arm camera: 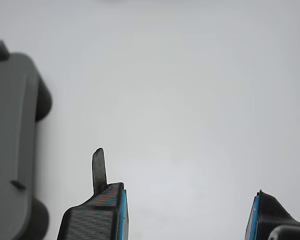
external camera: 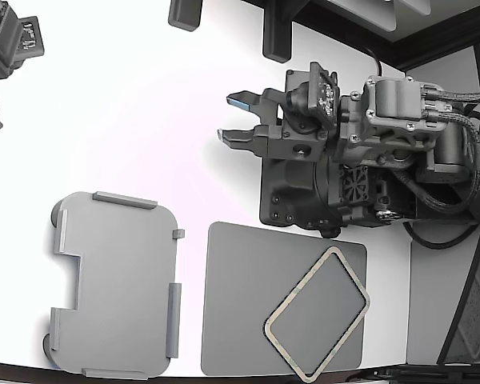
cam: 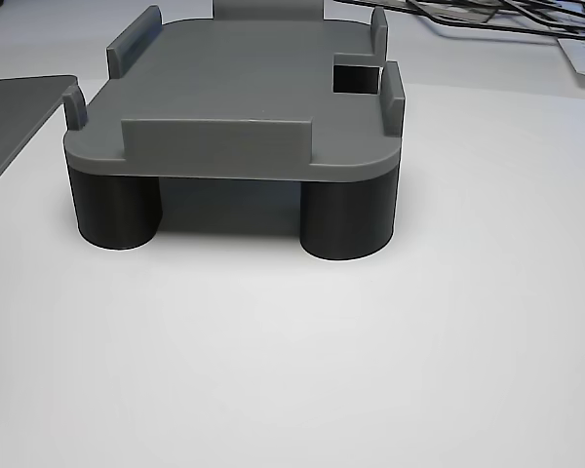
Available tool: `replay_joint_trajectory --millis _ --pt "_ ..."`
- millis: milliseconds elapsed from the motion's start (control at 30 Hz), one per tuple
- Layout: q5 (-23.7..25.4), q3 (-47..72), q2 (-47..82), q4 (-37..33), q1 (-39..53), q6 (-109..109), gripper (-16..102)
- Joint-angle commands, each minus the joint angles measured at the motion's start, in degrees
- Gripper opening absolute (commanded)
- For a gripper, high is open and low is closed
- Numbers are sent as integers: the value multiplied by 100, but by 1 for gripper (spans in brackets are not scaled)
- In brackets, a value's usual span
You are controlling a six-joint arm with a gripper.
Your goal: Move top rectangular frame to the holder.
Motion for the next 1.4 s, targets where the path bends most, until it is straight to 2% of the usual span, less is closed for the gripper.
replay_joint_trajectory --millis 0,400,500,767,967,1300,1367 --pt "-18 26 123 -1582 176 -185 100" --pt "35 -299 -18 -1362 272 -431 100" --pt "554 -1081 -694 -809 940 -422 100" --pt "1090 -2751 -2188 387 2268 -114 100" --pt "721 -3533 -3182 1257 2909 211 100" --pt "721 -4184 -4562 2250 4852 1925 100" --pt "844 -4175 -4676 2355 5309 2338 100"
